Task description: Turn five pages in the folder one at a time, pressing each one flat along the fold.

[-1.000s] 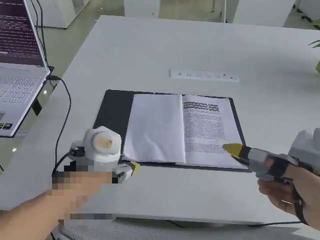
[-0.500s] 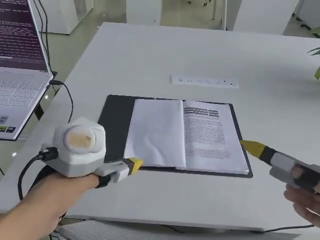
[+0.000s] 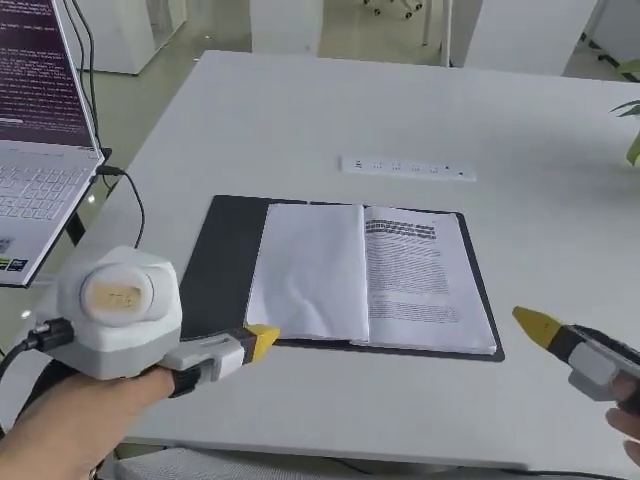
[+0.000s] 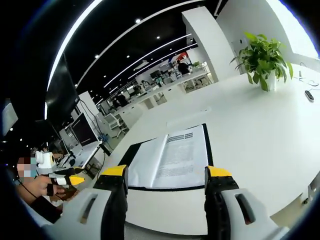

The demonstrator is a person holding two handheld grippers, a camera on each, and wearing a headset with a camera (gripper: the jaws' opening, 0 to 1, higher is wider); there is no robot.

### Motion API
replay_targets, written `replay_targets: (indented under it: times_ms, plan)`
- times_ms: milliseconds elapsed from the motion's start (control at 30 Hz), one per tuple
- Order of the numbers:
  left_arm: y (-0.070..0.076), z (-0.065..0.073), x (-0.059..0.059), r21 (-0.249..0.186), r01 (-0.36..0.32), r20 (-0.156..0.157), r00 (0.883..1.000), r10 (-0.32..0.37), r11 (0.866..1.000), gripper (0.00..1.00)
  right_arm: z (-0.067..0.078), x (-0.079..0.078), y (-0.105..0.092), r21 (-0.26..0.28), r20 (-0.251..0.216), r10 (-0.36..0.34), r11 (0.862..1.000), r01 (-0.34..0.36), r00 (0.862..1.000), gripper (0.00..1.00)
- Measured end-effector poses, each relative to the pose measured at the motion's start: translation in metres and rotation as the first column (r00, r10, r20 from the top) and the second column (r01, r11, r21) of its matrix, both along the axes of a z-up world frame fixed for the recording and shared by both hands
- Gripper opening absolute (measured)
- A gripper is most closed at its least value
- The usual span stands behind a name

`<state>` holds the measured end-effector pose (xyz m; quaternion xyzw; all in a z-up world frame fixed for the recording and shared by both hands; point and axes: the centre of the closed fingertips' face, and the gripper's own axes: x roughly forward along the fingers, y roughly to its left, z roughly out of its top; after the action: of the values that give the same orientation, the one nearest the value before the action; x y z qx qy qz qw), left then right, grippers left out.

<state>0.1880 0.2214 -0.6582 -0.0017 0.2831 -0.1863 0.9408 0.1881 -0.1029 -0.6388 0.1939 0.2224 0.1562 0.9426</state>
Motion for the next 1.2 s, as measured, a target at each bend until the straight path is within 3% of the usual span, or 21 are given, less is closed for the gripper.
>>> replay_targets:
  times_ms: [100,167,300,500,800,1200]
  plan:
    - [-0.003,0.000,0.000,-0.013,0.000,-0.005,1.000,0.000,1.000,0.82,-0.005,-0.002,0.003,-0.018,-0.004,0.006,1.000,-0.007,1.000,0.61]
    - [-0.005,-0.003,0.000,0.007,0.011,-0.017,1.000,-0.010,1.000,0.81,-0.011,-0.005,0.008,-0.029,-0.018,0.018,0.999,-0.019,1.000,0.61]
    - [-0.003,-0.004,0.004,0.003,0.012,-0.013,1.000,-0.012,1.000,0.81,-0.016,-0.007,0.012,-0.037,-0.031,0.032,0.999,-0.033,0.999,0.61]
    - [-0.002,-0.006,0.001,0.010,0.016,-0.022,1.000,-0.016,1.000,0.81,-0.014,-0.005,0.015,-0.026,-0.030,0.036,0.999,-0.036,0.999,0.62]
    - [0.015,-0.006,0.000,0.019,-0.012,-0.025,1.000,0.012,1.000,0.81,-0.013,0.000,0.015,-0.030,-0.025,0.046,0.998,-0.047,0.999,0.63]
    - [0.011,-0.011,0.001,0.020,-0.011,-0.030,0.999,0.011,1.000,0.86,-0.022,-0.006,0.014,-0.016,-0.043,0.044,0.999,-0.044,0.998,0.66]
